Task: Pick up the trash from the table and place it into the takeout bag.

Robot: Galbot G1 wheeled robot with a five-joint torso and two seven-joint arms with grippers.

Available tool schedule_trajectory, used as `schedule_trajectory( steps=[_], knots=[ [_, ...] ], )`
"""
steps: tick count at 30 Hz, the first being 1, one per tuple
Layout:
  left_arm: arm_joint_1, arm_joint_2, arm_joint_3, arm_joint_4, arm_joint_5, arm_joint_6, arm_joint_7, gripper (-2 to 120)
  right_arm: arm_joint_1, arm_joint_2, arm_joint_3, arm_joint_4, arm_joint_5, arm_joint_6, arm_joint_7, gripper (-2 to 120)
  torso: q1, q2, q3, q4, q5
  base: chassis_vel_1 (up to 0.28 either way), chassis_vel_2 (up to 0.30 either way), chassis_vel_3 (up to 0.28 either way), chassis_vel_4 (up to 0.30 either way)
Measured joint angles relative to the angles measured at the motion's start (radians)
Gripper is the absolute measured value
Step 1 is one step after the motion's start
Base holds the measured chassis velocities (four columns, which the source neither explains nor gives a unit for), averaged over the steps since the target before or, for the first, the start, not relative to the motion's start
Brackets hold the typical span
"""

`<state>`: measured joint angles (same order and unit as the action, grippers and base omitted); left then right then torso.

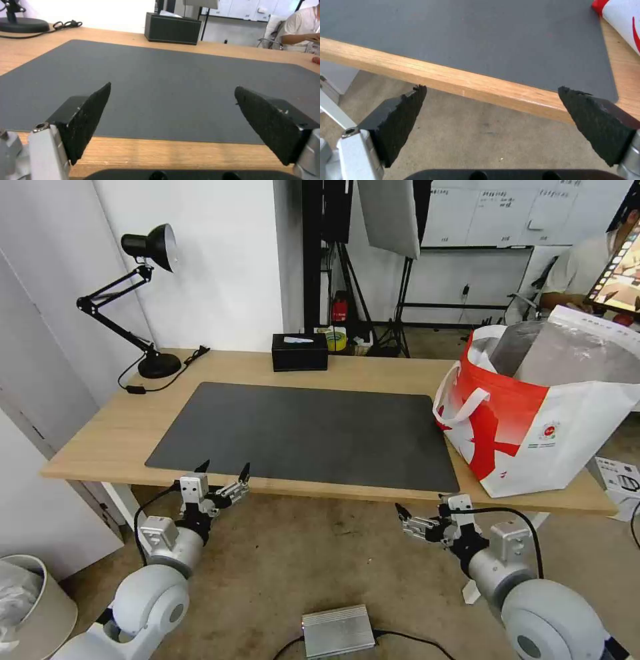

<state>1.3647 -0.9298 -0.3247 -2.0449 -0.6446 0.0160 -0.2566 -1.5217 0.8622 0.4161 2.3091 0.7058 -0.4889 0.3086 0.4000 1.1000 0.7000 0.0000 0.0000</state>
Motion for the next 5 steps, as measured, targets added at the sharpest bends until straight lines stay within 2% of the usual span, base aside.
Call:
schedule_trajectory(
  steps=[5],
  knots=[
    [0.0, 0.0, 0.0, 0.0, 0.0, 0.0, 0.0, 100, 0.0, 0.0, 0.0, 0.0, 0.0, 0.0, 0.0, 100, 0.0, 0.0, 0.0, 0.0, 0.0, 0.0, 0.0, 0.0, 0.0]
  ],
)
